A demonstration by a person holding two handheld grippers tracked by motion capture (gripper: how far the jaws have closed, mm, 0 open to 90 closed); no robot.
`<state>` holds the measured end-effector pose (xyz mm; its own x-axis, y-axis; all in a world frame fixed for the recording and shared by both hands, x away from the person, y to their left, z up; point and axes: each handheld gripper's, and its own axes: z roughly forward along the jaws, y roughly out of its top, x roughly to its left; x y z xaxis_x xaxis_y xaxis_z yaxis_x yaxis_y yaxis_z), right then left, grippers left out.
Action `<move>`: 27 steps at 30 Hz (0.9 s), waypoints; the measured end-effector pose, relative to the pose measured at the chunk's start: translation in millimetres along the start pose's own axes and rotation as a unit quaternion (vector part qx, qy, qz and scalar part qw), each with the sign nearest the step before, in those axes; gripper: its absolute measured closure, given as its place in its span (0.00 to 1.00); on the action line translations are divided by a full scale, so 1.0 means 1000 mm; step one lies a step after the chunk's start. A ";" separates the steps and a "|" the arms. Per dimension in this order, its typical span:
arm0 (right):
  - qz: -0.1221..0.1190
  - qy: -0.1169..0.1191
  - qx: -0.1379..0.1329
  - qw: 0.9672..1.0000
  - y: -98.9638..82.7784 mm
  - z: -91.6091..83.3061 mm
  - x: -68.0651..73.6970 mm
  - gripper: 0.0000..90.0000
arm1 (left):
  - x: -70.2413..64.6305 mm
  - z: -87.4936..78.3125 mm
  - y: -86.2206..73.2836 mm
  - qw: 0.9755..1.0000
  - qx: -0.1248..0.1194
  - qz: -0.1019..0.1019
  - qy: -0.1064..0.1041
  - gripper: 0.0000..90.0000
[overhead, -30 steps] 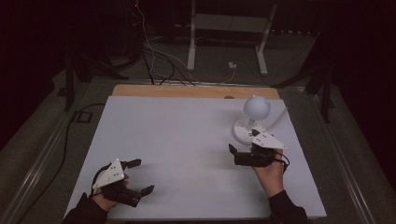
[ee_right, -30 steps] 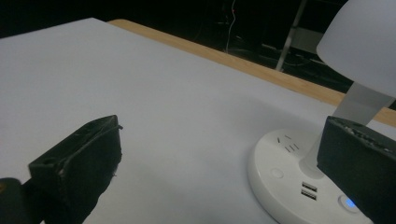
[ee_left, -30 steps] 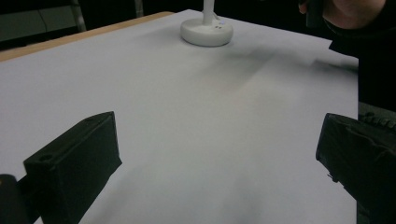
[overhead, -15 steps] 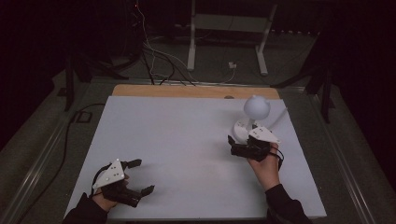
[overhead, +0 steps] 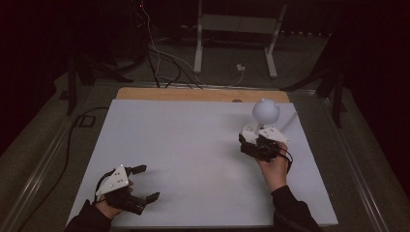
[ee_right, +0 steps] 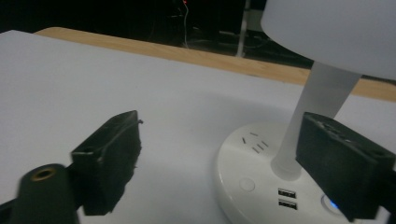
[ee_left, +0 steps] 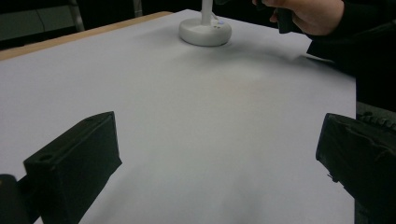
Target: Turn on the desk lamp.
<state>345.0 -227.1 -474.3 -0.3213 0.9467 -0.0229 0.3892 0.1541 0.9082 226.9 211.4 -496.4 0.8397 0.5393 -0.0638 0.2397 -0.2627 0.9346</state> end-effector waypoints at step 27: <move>-0.009 -0.072 0.070 0.995 -0.002 0.020 -0.004 1.00 | 0.000 0.000 0.000 1.000 0.002 0.002 0.001 0.00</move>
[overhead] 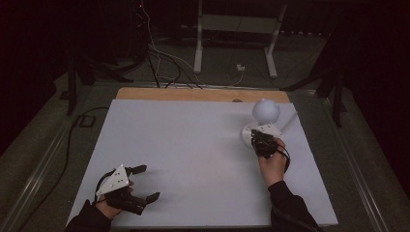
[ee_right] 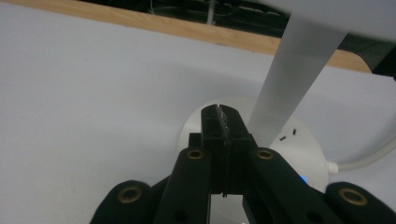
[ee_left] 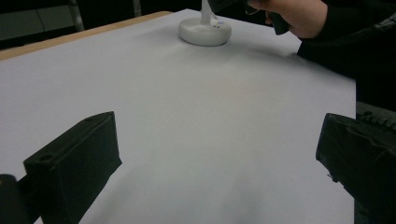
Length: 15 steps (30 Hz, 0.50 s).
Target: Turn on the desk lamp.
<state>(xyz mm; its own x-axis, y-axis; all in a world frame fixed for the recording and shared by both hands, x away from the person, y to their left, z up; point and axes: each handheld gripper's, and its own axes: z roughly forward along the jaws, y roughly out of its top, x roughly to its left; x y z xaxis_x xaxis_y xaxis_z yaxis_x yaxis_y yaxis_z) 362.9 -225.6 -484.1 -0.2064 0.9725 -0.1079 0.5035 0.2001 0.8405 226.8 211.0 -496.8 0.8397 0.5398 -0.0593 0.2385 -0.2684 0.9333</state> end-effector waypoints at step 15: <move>0.003 -0.001 0.026 1.000 -0.008 0.012 0.000 1.00 | 0.000 0.000 0.000 1.000 -0.003 -0.001 -0.003 0.00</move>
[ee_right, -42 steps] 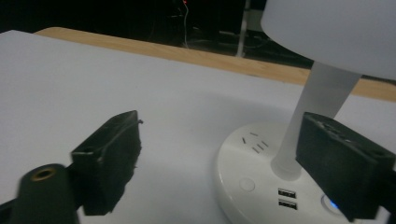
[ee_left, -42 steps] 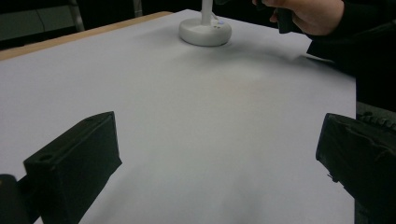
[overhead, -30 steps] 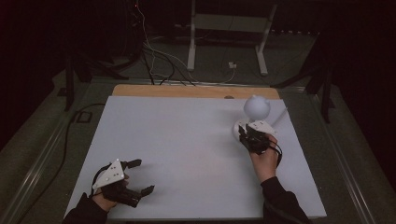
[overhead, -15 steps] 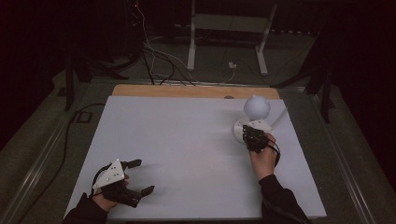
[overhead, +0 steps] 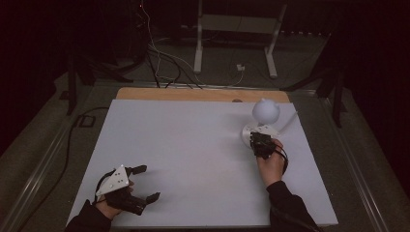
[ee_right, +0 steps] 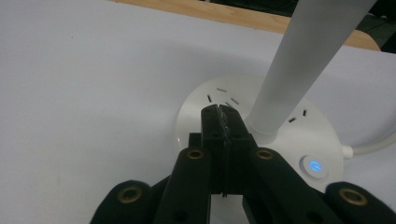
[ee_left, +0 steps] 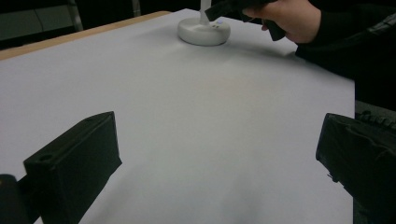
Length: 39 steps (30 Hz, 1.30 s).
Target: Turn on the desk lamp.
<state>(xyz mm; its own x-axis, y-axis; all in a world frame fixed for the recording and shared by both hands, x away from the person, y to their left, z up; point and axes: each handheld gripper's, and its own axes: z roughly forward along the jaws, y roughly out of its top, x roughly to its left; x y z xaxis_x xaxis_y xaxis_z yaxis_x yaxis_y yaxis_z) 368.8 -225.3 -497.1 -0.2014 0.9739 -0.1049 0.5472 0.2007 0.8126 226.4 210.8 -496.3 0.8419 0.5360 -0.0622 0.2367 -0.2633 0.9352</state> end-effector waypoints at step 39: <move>-0.024 -0.005 0.015 1.000 -0.007 0.008 0.003 1.00 | -0.002 0.001 0.001 1.000 0.002 0.004 -0.004 0.00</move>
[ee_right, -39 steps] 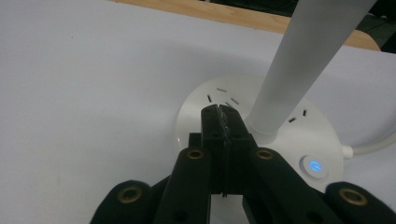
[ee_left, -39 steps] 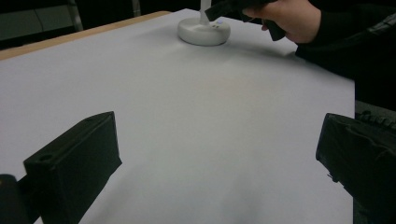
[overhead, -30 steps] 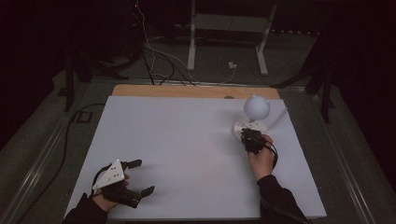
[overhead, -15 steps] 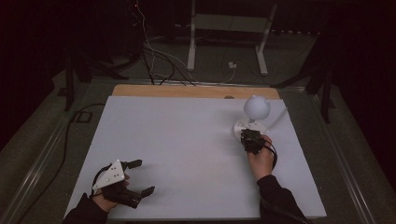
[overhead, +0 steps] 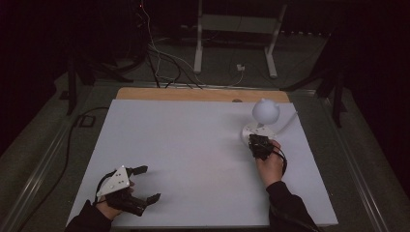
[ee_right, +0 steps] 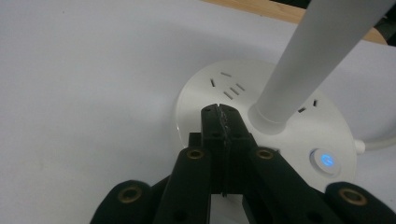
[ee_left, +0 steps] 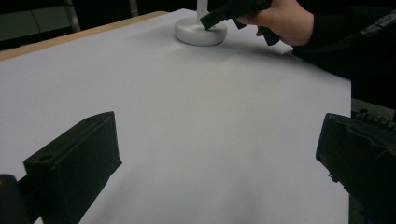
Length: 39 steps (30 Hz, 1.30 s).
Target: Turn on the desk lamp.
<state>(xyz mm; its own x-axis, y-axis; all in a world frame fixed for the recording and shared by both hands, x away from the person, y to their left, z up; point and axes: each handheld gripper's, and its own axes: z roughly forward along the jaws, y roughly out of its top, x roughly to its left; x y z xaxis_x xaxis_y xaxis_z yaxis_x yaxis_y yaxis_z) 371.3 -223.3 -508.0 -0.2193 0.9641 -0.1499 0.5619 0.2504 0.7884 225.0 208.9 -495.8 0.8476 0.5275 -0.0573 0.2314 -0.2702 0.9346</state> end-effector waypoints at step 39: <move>-0.024 0.144 -0.086 0.986 0.008 -0.043 0.000 0.18 | 0.001 -0.001 0.000 1.000 0.001 -0.001 0.002 0.00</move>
<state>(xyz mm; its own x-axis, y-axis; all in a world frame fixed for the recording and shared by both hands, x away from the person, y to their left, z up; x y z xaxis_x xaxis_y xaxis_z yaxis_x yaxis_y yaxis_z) 341.7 -225.4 -476.1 -0.4727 0.8806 -0.0330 0.4083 0.2520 0.8774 225.1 209.9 -495.7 0.8450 0.5315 -0.0586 0.2351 -0.2708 0.9335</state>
